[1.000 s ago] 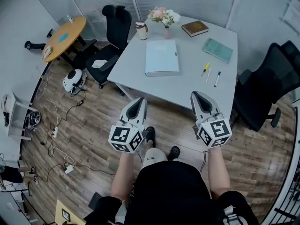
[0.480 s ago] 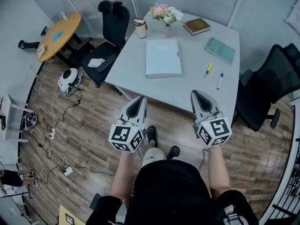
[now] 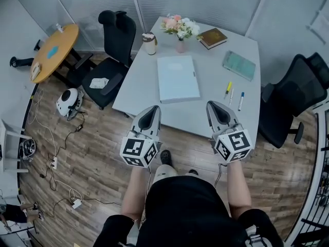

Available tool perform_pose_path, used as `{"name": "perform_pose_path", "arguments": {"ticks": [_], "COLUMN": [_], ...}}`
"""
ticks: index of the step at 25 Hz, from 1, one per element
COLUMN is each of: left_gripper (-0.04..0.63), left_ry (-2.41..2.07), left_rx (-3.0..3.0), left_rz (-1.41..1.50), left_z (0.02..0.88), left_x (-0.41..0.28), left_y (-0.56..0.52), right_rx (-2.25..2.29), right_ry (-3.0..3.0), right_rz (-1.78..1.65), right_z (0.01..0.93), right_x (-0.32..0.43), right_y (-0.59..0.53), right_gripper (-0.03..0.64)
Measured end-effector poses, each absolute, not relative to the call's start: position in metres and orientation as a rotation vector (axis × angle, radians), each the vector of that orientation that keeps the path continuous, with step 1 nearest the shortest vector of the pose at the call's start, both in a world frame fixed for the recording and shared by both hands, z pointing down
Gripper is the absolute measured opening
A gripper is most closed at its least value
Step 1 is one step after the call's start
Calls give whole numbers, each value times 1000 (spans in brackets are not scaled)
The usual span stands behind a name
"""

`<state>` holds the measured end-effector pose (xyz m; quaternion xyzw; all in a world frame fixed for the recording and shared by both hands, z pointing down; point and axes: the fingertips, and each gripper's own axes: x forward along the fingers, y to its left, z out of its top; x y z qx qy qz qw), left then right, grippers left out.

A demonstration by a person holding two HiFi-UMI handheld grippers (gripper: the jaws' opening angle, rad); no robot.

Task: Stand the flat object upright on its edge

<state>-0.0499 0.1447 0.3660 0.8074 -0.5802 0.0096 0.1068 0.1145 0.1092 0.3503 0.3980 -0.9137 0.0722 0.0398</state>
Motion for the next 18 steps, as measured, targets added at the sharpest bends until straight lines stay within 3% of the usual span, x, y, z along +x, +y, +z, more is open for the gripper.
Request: {"name": "perform_pose_path", "arguments": {"ticks": [18], "left_gripper": [25], "left_ry": [-1543], "left_rx": [2474], "left_rz": [67], "left_z": [374], "left_x": [-130], "left_y": [61], "right_rx": [1401], "right_ry": [-2706], "right_rz": [263], "right_z": [361], "right_x": [34], "right_y": [44], "right_gripper": [17]}}
